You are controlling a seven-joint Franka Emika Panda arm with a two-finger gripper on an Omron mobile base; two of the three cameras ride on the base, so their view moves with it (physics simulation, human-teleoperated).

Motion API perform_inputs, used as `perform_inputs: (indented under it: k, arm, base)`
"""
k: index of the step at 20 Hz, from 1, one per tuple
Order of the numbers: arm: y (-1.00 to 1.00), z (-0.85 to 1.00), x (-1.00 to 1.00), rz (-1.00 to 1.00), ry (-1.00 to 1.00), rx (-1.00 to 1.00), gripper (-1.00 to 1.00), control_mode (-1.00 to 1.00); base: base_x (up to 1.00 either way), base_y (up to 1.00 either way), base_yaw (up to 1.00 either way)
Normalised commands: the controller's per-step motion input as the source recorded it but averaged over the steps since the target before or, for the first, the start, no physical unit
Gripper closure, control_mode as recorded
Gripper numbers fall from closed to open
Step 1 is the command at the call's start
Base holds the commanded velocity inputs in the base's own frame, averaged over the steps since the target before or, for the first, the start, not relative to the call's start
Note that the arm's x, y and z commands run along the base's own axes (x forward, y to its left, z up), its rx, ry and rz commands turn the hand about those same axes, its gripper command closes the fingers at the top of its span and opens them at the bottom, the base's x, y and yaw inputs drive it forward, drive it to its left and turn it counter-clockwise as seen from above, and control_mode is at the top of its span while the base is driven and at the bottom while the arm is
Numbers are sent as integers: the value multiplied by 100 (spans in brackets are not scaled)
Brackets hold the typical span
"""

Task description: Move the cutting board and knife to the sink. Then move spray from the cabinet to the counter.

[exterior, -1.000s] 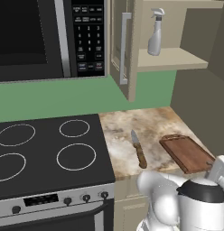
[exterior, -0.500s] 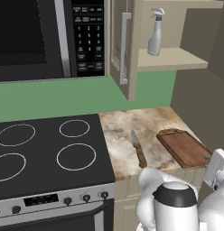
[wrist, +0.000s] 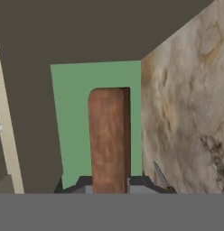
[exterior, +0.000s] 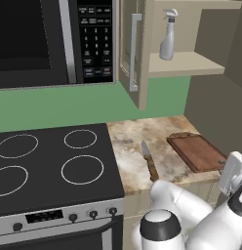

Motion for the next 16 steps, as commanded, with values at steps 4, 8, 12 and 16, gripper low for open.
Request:
perform_inputs:
  k: [4, 8, 12, 16]
  arm:
    - [17, 45, -4, 2, 0, 0, 100, -100]
    - [10, 40, -11, 2, 0, 1, 100, -100]
    - [12, 39, -14, 3, 0, 0, 100, -100]
    - [11, 38, -18, 2, 0, 1, 100, -100]
  base:
    - [0, 0, 0]
    - [0, 0, 0]
    - [0, 0, 0]
    - [0, 0, 0]
